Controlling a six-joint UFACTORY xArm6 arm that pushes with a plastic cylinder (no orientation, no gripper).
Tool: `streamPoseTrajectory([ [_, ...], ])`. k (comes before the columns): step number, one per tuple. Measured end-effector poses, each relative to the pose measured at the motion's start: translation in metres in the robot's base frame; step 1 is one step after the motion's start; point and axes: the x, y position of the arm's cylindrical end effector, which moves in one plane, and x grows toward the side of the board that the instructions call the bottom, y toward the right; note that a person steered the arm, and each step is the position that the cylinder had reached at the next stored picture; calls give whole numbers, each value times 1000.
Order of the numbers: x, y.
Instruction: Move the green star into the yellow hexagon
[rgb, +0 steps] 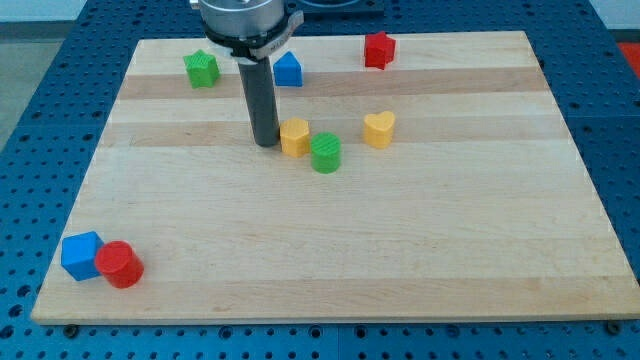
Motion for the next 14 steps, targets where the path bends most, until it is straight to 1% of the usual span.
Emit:
streamPoseTrajectory([
  [1,-25,-70],
  [2,-38,-159],
  [3,-104,-185],
  [4,-152,-149],
  [5,-133,-113],
  [6,-86,-109],
  [7,-41,-83],
  [8,-17,-37],
  [9,-22,-63],
  [10,-30,-125],
  [11,-50,-109],
  [12,-50,-64],
  [13,-41,-14],
  [14,-39,7],
])
